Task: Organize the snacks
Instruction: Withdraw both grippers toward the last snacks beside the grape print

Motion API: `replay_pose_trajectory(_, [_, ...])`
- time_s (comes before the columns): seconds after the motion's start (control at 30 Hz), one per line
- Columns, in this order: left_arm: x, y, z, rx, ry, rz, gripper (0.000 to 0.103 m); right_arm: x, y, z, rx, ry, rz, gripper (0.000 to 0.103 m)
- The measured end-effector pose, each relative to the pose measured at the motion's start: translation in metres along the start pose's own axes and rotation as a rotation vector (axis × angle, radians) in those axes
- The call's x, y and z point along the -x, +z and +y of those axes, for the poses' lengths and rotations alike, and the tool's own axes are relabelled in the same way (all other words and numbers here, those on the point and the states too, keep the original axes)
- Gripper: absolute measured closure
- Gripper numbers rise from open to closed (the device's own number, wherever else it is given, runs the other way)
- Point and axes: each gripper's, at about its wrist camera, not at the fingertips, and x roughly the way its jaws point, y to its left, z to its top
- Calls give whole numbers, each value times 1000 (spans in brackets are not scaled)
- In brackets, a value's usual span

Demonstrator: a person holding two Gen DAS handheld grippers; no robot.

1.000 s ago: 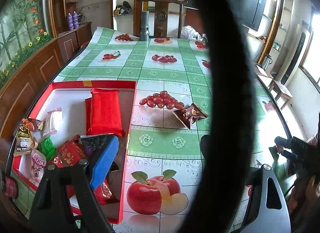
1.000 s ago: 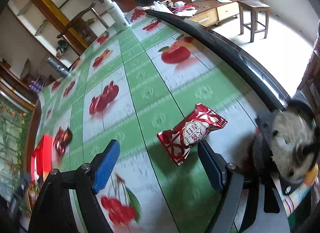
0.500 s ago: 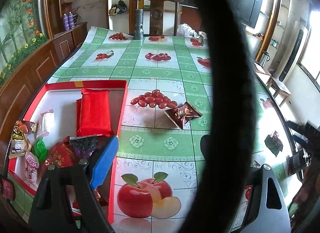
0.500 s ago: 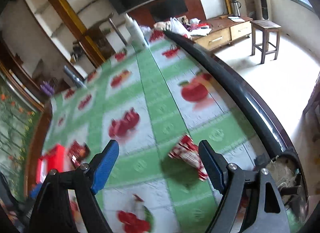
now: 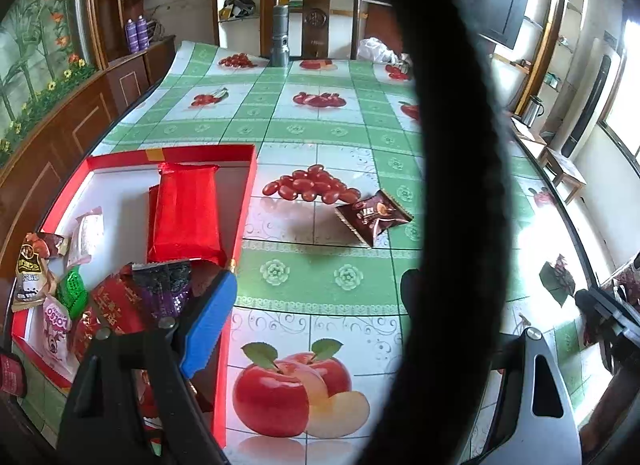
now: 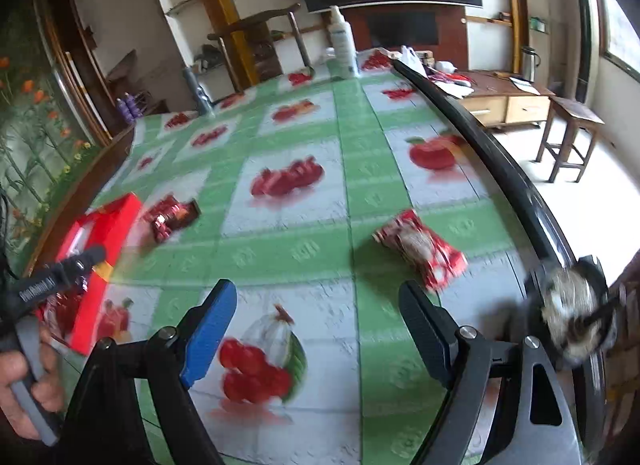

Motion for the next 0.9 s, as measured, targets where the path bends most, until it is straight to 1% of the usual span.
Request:
replay_pose_trajectory(0.1, [-6,5,1,12,3,5,19,1,12,3,15,18,-16,19])
replay_pose_trajectory(0.17, [-12,10,-3,-1,3,7,19,-4,16,7,55,26,10,19])
replay_pose_trajectory(0.2, [-14,12,-5,-8,1,8,19,-7,17,7,75,14,19,19])
replay_pose_trajectory(0.37, [-33,28,-28,-125,-12,27,19,-19,21,-3,125,-17,73,19])
replay_pose_trajectory(0.4, [-39,32,-31,-140,-6,41,19,-20,23,-7,119,-13,72,19])
replay_pose_trajectory(0.47, [-44,37,-33,-139,-6,44,19,-21,29,-14,96,-7,60,19])
replay_pose_trajectory(0.53, [-45,40,-32,-118,-13,44,19,-23,36,-21,56,-21,30,19])
replay_pose_trajectory(0.6, [-46,40,-33,-100,-24,50,19,-28,47,-26,8,-9,-11,19])
replay_pose_trajectory(0.63, [-47,39,-35,-95,-31,54,19,-30,52,-27,-8,-42,-39,19])
replay_pose_trajectory(0.67, [-48,37,-37,-95,-34,59,19,-34,57,-27,-18,-101,-66,19])
replay_pose_trajectory(0.77, [-49,33,-45,-114,-40,70,19,-51,73,-29,-71,-189,-85,19])
replay_pose_trajectory(0.8, [-48,32,-47,-118,-43,72,19,-56,77,-30,-47,-229,-102,19])
replay_pose_trajectory(0.83, [-47,31,-49,-122,-48,75,19,-64,80,-32,-10,-307,-112,19])
replay_pose_trajectory(0.87, [-46,31,-50,-124,-53,74,19,-72,80,-36,2,-381,-88,19])
replay_pose_trajectory(0.9, [-44,30,-51,-127,-59,71,19,-78,79,-43,-5,-409,-59,19])
